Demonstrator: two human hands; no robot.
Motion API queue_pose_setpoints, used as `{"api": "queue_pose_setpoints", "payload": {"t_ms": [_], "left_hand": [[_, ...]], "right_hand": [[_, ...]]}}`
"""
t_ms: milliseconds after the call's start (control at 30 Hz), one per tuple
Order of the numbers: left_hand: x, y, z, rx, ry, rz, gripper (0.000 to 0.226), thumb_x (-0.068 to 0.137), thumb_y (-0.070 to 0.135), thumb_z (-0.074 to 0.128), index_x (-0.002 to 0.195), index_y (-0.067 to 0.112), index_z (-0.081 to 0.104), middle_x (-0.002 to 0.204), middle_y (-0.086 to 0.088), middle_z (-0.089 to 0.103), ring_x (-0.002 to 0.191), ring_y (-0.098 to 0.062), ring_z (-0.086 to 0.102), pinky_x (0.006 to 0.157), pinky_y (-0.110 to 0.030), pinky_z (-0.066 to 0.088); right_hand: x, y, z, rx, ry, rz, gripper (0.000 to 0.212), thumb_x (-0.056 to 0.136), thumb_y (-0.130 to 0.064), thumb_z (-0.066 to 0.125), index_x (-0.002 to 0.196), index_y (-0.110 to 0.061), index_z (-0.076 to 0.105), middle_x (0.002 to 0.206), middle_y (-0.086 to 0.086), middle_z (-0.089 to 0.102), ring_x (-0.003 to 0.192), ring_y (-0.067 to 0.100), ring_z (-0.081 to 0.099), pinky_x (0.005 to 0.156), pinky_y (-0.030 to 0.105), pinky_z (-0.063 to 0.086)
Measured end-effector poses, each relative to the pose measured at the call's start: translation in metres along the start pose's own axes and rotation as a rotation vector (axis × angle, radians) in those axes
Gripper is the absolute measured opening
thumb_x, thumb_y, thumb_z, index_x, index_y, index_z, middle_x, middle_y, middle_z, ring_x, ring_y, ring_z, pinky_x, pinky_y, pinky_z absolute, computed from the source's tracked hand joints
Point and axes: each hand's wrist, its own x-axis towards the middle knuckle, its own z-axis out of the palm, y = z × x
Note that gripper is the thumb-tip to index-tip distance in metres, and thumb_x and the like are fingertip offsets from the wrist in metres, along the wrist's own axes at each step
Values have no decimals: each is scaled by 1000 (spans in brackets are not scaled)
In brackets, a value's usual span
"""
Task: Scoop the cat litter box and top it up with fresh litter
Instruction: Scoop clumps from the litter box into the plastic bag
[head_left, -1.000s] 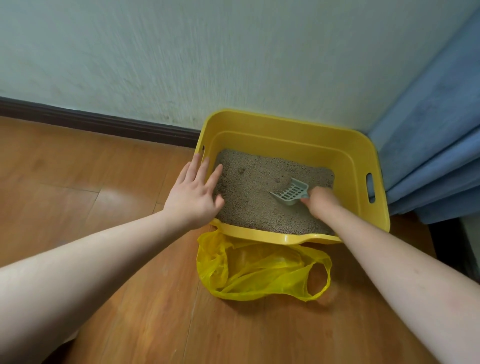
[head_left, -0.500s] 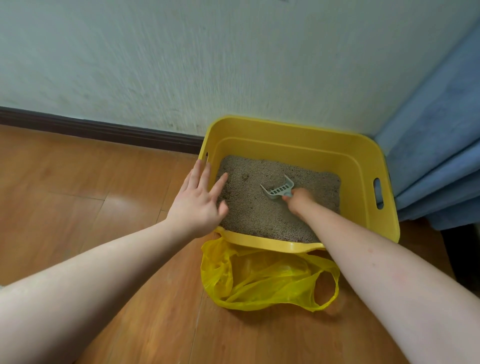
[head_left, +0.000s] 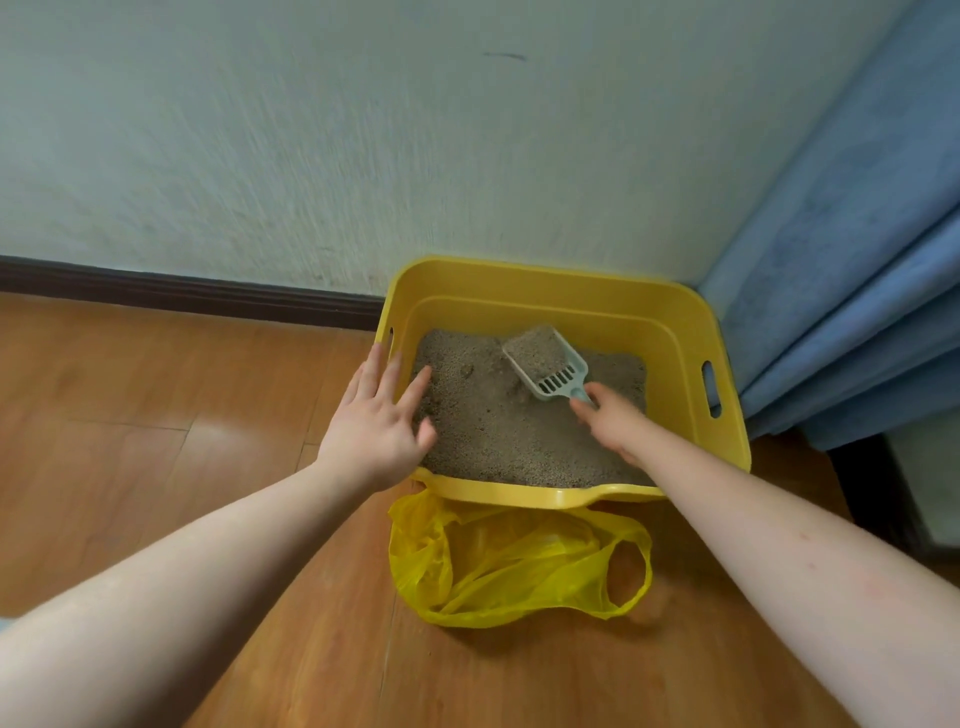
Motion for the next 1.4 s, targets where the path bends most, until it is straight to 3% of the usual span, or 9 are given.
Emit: {"api": "queue_pose_setpoints", "payload": {"t_ms": [133,400,533,633,867,1000,1100,1233,1400], "left_hand": [[0,-1,0,11,0,4,80,85,59,3,157,26,13,164,-14,3,148,-30,-21,122,-45,-4],[2,-3,5,-16,40,1,78,85,59,10,156,27,19,163,-14,9,149,-30,-15,122,-46,0],[2,-2,6,-32,58,-1,76,87,58,14,155,26,22,163,-14,10,150,-30,-13,122,-46,0],[2,-2,5,-23,51,-2,75,88,57,15,156,26,20,163,-14,9,149,-30,-14,121,-45,-2],[1,-1,2,-38,39,1,67,95,52,24,156,25,17,163,-14,7,149,-29,-17,121,-45,-4],[0,0,0,-54,22,-1,66,96,51,25,156,25,15,164,-14,4,149,-28,-18,121,-43,-6],[0,0,-1,-61,26,-5,66,96,50,27,156,25,16,163,-14,5,149,-28,-17,121,-43,-5],[0,0,0,-69,36,-5,67,95,51,28,156,25,17,163,-14,7,149,-29,-16,121,-44,-4],[1,-1,1,-64,46,0,67,95,50,29,156,24,18,163,-15,8,149,-30,-14,121,-45,-3]], "right_hand": [[-15,8,-16,-9,-11,-42,32,101,-28,44,128,-13,52,104,3,61,89,18,56,76,35,45],[-30,14,-25,-148,-42,-77,36,100,-31,46,132,-16,50,95,-4,59,74,5,51,56,22,36],[-41,13,-26,-220,-25,-148,34,99,-31,49,130,-18,52,111,1,63,91,15,56,70,29,40],[-56,7,-27,-240,-35,-190,31,98,-31,51,127,-21,53,108,-2,64,94,16,59,73,30,43],[-121,-19,-33,-135,8,-329,34,97,-32,51,131,-29,52,103,-15,62,92,-1,57,75,19,44],[-159,-12,-24,-162,-103,-352,23,96,-32,53,116,-45,52,101,-20,65,92,-4,60,79,22,47],[-173,4,-4,-161,-166,-370,26,95,-31,55,120,-35,60,105,-19,67,93,-6,60,80,18,46],[-180,31,34,-156,-250,-342,20,95,-31,56,113,-28,65,89,-11,69,78,0,59,72,18,43],[-171,69,71,-169,-333,-226,9,96,-35,53,105,-32,50,70,-12,64,66,-2,56,73,27,46]]}}
